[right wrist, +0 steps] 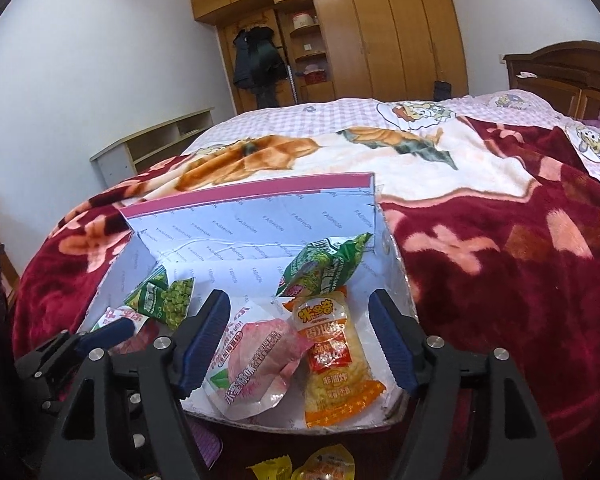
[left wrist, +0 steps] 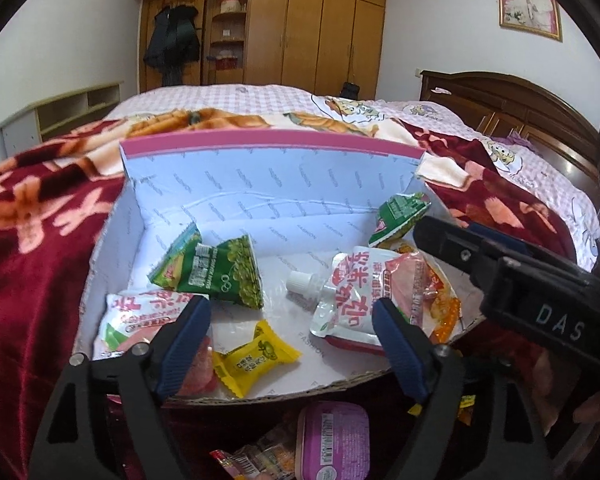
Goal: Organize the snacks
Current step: 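Withdraw both grippers from the box toward the remaining snacks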
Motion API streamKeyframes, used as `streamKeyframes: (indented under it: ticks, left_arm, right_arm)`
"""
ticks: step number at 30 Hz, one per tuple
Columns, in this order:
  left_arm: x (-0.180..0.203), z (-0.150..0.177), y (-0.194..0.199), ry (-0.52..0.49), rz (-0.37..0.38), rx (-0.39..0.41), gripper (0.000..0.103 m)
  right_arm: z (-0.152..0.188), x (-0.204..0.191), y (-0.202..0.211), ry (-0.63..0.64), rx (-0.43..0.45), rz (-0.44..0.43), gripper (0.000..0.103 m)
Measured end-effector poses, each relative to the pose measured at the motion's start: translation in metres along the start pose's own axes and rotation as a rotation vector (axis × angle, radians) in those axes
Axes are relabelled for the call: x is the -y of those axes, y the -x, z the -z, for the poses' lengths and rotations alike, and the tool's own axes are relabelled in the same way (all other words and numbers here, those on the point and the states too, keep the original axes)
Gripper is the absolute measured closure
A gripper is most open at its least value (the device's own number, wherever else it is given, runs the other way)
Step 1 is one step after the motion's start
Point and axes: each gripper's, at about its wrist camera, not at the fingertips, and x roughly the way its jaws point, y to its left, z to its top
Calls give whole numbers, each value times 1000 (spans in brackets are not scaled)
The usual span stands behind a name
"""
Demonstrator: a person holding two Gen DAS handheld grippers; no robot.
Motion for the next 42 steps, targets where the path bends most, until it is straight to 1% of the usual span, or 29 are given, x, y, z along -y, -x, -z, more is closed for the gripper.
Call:
streamKeyframes:
  ticks: [3,5,9,15,23,32,42]
  left_arm:
    - [-1,0,5,17,0,2,16]
    - [-2,0,9,28,1,4,14]
    - [-1,1,17,25,-17,18,13]
    - [3,4,31,5,-26,40,13]
    - [5,10,46,11,-27,51,13]
    - [-1,22,58,27,-36,41,13]
    - [-10,46,67,38,-48,2,13]
  right_arm:
    - [1,1,6,-4,7,-3,26]
    - [2,0,9,0,9,-7,26]
    - [6,-3,17,9,16,-19,21]
    - [11,-5,32,2,35,-27,21]
    - [19,-8,51,-4,51,-22,21]
    - [37,-12,65,-11,42,-28,21]
    - [61,-12,77,-28,28,-21,21]
